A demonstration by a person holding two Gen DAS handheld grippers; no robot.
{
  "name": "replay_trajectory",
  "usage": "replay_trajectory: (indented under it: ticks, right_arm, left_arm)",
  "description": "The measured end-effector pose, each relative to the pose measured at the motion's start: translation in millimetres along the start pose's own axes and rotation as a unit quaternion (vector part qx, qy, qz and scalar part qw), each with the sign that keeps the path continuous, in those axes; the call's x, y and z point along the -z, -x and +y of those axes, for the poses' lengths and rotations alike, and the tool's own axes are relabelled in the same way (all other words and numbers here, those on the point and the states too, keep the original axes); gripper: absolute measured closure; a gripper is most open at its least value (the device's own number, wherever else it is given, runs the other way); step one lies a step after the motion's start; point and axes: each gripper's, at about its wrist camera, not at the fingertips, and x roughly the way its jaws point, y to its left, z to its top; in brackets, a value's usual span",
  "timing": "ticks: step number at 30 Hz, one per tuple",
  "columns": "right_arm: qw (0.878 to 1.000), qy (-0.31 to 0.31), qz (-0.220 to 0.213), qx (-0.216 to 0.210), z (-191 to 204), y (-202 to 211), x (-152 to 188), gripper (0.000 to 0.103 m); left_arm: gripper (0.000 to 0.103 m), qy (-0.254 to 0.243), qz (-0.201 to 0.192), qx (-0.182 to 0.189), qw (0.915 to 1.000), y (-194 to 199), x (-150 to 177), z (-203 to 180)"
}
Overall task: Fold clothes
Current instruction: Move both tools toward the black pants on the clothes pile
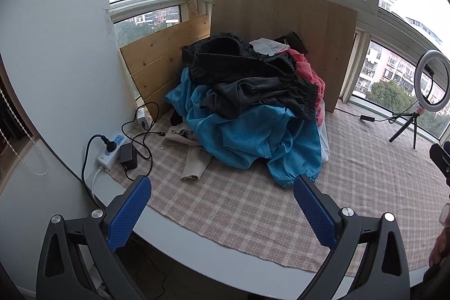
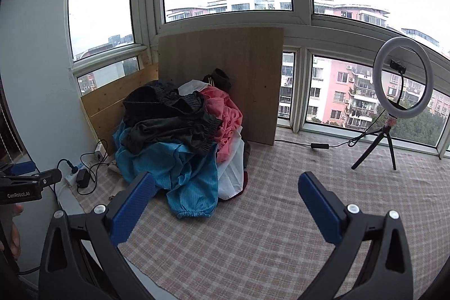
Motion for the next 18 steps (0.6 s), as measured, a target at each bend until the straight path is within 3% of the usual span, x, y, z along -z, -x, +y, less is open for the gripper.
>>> replay_trajectory:
  ticks: [10,18]
  right_arm:
    - [0.996,0.022,0.024,-0.085,2,-57,-29,0.0]
    - [0.995,0.051,0.023,-0.087,22,-109,-75,0.0]
  left_arm:
    - [0.005,0.03,-0.023,-0.048,0.9981,-8,-26,12]
    - [0.009,-0.021,-0.006,-0.061,0.9979,-42,-102,48]
